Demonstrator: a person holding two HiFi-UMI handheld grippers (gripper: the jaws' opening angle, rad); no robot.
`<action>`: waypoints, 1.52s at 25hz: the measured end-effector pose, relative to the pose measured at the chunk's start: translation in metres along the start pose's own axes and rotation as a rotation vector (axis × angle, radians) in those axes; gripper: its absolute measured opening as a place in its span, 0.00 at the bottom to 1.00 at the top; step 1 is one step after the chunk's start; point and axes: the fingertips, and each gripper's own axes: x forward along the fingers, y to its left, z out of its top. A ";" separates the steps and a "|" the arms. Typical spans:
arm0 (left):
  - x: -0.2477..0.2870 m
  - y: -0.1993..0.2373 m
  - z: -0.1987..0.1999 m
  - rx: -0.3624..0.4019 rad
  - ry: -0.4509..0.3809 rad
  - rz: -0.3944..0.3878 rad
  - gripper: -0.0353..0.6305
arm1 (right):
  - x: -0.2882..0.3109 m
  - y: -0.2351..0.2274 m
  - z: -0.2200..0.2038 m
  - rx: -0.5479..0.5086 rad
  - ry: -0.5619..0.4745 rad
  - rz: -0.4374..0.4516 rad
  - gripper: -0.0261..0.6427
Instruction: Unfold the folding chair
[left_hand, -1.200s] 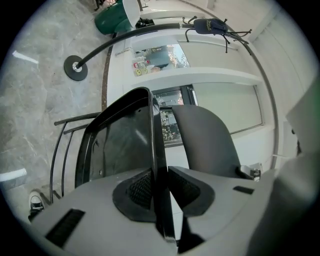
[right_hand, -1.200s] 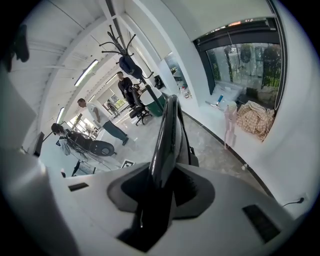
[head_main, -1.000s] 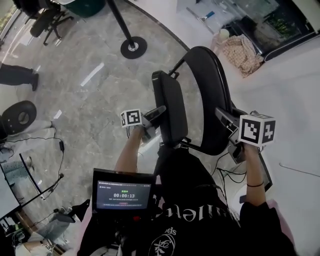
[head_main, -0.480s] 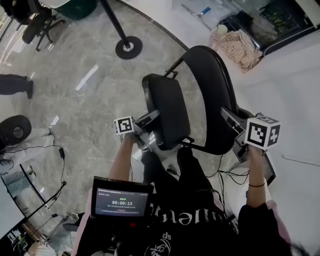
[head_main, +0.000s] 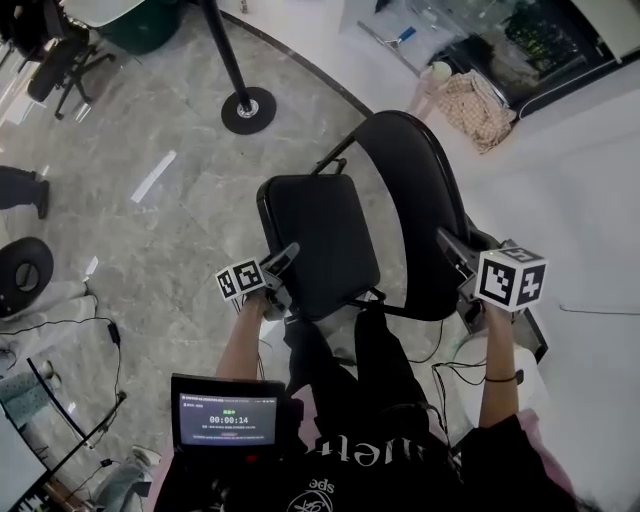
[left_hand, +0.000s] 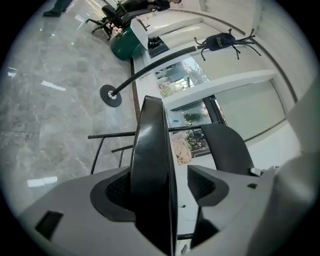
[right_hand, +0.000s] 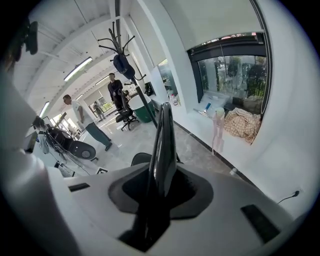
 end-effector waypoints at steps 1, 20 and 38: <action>-0.004 0.011 0.001 -0.008 0.006 0.008 0.52 | 0.003 0.004 -0.002 -0.003 -0.003 -0.002 0.19; -0.028 0.170 0.012 -0.011 0.021 0.072 0.45 | 0.057 -0.021 -0.033 0.000 -0.041 -0.009 0.20; -0.040 0.283 0.018 0.034 -0.092 0.119 0.56 | 0.107 -0.038 -0.072 0.121 -0.049 0.134 0.20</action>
